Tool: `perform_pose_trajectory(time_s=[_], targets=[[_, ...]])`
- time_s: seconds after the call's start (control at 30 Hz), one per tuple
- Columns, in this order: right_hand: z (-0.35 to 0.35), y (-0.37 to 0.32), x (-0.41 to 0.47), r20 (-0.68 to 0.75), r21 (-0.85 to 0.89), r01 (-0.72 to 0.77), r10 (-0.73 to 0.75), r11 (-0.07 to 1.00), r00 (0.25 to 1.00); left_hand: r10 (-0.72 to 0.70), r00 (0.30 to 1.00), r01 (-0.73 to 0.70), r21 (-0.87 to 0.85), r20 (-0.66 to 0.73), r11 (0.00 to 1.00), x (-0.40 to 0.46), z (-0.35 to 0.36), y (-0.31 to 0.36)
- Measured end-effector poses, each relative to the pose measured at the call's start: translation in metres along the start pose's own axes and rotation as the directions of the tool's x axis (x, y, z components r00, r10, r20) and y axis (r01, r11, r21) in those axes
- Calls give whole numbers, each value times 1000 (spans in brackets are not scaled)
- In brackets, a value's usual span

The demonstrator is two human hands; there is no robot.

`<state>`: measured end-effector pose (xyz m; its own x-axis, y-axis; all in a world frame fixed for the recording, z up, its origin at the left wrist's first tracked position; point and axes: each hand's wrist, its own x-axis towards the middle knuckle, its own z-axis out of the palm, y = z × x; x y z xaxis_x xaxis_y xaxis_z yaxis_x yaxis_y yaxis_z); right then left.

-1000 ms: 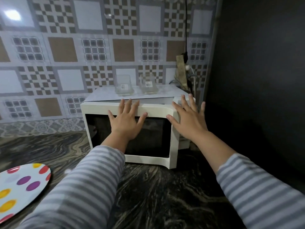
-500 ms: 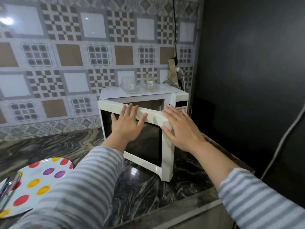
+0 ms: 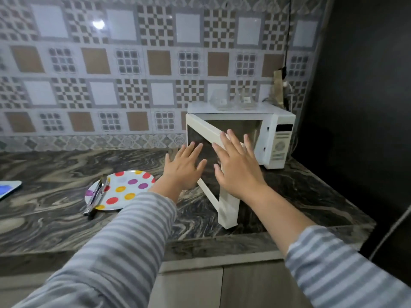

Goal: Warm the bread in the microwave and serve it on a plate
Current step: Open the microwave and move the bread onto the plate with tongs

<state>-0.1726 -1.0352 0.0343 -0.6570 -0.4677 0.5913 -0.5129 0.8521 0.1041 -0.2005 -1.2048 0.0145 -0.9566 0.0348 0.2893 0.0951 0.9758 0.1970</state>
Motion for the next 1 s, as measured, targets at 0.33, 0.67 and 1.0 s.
perform_pose_trajectory(time_s=[0.33,0.67,1.0], targets=[[57,-111,16,266,158,107,-147,982,953,-304,951,303,22,61,953,-89,1,-136],[175,-177,74,490,239,-7,-115,971,864,-470,869,481,-46,151,875,-85,35,-275],[290,-187,118,651,254,-377,131,891,748,-510,831,548,-167,224,820,-51,81,-379]])
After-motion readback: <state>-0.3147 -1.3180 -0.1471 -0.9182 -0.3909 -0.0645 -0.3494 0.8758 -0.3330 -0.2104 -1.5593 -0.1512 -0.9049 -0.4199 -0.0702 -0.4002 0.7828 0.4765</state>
